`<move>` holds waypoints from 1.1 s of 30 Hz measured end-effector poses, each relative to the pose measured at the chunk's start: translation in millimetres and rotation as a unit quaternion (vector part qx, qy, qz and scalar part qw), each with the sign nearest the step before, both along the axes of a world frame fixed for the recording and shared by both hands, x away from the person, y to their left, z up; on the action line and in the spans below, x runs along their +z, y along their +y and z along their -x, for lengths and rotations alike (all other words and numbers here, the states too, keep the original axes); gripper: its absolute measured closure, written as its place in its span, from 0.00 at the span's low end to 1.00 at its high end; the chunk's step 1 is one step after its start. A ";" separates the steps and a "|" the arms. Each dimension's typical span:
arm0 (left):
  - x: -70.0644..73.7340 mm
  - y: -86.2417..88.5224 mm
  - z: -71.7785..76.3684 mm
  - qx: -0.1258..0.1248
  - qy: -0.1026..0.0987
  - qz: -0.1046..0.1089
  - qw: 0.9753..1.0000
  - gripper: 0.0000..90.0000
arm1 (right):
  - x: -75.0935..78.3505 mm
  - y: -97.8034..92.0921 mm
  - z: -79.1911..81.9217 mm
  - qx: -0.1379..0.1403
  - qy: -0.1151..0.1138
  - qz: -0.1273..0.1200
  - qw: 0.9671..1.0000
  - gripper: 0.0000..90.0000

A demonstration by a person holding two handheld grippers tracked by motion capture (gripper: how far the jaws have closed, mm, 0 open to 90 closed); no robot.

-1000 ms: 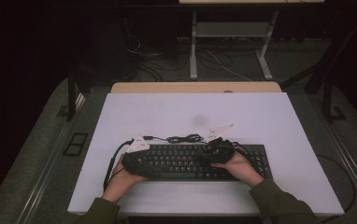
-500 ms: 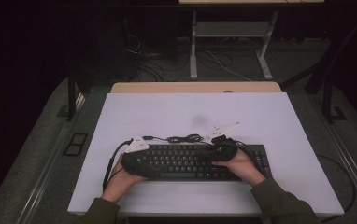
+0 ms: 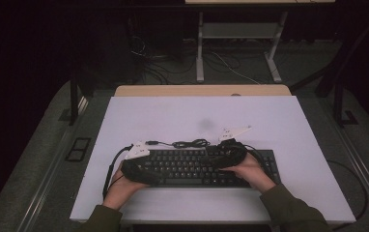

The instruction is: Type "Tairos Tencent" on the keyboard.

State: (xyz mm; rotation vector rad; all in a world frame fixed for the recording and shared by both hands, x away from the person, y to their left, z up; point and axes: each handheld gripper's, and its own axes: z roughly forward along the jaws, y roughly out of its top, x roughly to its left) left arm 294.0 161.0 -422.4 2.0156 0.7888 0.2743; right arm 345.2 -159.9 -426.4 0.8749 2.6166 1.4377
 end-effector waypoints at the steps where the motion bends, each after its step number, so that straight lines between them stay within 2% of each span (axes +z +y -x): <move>1: 0.4 1.2 1.0 0.002 0.001 0.002 1.000 0.08 | 0.0 0.0 0.1 0.000 -0.001 0.001 1.000 0.44; 11: -0.3 8.8 4.3 0.006 0.001 -0.001 1.000 0.23 | 0.2 -0.8 0.2 -0.003 -0.004 0.003 1.000 0.43; 16: -1.2 13.4 3.5 0.006 0.003 0.006 1.000 0.43 | -0.1 -0.7 -0.1 -0.005 -0.004 0.003 1.000 0.43; 21: -4.6 16.0 1.2 -0.002 0.013 0.000 1.000 0.68 | -0.6 -0.1 0.1 -0.006 -0.004 0.004 1.000 0.43; 29: -7.3 14.7 -2.3 0.000 0.029 -0.005 1.000 0.98 | -0.9 0.0 -0.1 -0.006 -0.006 0.007 1.000 0.42; 33: -9.1 12.1 -4.3 0.002 0.040 -0.007 0.999 0.98 | -0.8 0.3 0.2 -0.006 -0.006 0.007 1.000 0.42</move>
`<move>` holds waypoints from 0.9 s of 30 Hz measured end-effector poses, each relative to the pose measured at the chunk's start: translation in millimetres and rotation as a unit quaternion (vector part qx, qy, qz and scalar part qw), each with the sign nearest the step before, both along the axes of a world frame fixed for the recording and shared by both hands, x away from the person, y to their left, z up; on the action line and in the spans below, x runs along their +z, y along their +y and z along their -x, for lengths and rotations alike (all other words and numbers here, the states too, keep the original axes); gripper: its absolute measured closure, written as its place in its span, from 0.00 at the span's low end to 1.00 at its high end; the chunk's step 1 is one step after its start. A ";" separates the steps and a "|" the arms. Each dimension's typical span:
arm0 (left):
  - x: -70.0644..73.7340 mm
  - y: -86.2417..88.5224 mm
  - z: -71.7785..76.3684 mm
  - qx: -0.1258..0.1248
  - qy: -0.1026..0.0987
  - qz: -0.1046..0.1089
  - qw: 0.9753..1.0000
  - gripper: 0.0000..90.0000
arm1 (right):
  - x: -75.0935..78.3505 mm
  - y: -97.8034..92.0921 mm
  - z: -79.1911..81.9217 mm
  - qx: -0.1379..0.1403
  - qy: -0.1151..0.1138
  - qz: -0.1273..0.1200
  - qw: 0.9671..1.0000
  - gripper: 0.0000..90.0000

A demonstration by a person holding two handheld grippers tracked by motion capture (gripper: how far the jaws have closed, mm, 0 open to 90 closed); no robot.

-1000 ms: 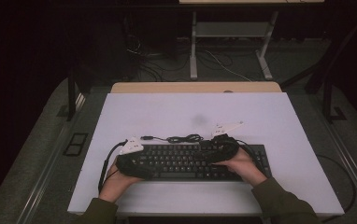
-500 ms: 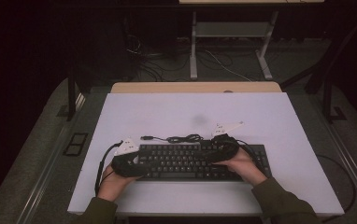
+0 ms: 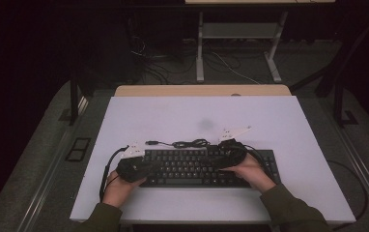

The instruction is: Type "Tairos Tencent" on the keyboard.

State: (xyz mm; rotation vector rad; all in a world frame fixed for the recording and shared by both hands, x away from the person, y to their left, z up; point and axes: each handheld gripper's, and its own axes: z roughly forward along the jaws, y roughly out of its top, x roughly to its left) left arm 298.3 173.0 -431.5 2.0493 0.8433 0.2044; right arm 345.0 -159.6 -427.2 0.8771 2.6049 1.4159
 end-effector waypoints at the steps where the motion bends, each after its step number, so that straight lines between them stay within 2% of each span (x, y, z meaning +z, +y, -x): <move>1: -0.6 -0.7 -0.6 -0.002 0.001 -0.002 1.000 0.99 | 0.0 0.1 0.0 0.000 0.000 0.000 1.000 0.42; 19: -8.5 -9.1 -5.0 -0.015 0.024 -0.011 1.000 0.99 | -0.4 0.2 -0.4 0.000 -0.002 0.002 1.000 0.42; 27: -6.3 -8.7 -4.4 -0.020 0.018 -0.019 0.999 0.98 | 0.0 -0.1 -0.2 -0.001 -0.002 0.001 1.000 0.42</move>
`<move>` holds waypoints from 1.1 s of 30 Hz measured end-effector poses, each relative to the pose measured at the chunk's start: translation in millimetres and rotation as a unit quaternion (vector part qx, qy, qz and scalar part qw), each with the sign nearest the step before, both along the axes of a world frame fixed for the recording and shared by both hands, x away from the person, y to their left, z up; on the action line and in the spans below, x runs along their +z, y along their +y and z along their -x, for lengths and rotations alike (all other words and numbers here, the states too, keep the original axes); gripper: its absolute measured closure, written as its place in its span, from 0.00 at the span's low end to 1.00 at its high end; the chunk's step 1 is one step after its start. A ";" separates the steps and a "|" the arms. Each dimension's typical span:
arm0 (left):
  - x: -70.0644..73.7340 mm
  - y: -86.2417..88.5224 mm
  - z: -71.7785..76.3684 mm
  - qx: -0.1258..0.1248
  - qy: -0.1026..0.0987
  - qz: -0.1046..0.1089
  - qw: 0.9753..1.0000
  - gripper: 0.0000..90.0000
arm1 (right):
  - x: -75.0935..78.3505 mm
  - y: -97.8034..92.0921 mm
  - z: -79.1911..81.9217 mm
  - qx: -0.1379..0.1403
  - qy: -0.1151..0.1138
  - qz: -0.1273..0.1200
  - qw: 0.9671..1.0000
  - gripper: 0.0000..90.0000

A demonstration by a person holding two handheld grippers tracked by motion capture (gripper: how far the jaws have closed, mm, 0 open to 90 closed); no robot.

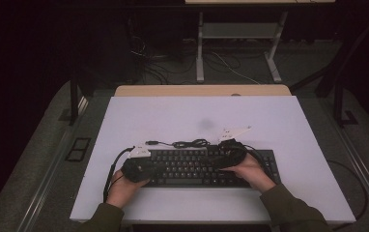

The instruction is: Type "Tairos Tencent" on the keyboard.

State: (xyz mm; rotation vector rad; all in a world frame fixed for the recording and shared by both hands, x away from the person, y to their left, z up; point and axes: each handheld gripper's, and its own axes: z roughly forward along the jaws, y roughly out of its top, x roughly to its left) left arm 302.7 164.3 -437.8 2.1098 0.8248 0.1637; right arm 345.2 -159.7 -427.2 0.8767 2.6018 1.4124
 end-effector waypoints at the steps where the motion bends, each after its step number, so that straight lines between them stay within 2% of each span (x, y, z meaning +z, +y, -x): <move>1: 0.7 0.8 0.0 0.000 -0.002 0.003 1.000 0.98 | 0.1 -0.1 0.0 0.000 0.000 -0.001 1.000 0.42; 21: 14.0 9.6 4.5 -0.003 -0.013 0.022 1.000 0.98 | 0.8 -0.5 0.4 -0.001 -0.002 -0.002 1.000 0.42; 33: 15.6 1.3 8.9 -0.020 -0.009 0.027 0.999 0.98 | 0.4 0.5 0.1 -0.017 -0.010 0.008 1.000 0.29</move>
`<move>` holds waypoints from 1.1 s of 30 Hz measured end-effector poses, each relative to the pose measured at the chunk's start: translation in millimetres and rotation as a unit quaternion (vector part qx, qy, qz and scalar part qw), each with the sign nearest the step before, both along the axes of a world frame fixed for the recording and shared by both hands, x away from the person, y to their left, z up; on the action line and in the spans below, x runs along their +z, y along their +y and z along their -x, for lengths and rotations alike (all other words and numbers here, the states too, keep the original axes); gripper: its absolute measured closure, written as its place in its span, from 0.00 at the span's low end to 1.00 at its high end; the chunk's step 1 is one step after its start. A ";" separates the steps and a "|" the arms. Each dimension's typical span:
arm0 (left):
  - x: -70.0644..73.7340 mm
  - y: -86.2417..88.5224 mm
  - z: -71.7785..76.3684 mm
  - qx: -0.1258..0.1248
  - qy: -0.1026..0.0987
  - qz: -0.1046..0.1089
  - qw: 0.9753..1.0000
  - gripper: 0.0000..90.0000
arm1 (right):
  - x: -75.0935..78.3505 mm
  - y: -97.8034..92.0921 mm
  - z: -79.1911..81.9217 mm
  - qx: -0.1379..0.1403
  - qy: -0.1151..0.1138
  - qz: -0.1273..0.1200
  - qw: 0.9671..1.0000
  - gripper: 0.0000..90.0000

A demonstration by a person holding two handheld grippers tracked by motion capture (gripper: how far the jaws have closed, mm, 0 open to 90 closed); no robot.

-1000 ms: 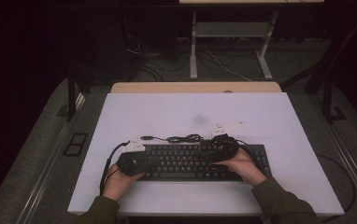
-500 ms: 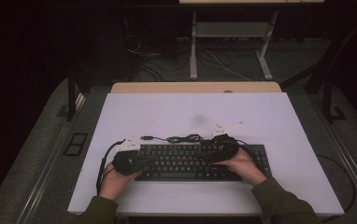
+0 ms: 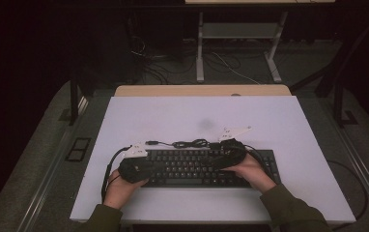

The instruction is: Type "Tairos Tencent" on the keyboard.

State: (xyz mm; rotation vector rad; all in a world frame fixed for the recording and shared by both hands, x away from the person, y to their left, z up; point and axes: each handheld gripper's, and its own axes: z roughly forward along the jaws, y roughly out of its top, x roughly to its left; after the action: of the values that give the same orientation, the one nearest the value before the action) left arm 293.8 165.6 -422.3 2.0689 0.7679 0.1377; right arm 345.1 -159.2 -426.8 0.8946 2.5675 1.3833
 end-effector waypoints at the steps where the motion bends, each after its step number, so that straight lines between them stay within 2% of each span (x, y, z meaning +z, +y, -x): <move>1: 0.1 -0.9 0.4 -0.003 0.000 -0.001 1.000 0.98 | -0.1 0.1 -0.1 -0.001 0.001 0.000 1.000 0.27; 6: 0.0 -4.6 1.9 -0.008 0.001 0.000 1.000 0.98 | -1.7 0.5 -1.6 -0.008 0.002 0.002 1.000 0.20; 33: -7.8 -35.4 7.8 -0.059 0.013 -0.013 0.998 0.98 | -2.8 1.5 -1.7 -0.008 0.002 0.005 1.000 0.20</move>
State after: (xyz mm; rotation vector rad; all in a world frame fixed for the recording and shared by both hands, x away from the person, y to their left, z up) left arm 286.0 130.2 -430.1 2.1393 0.6610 0.0561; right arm 346.7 -157.7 -429.6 0.9149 2.5635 1.3649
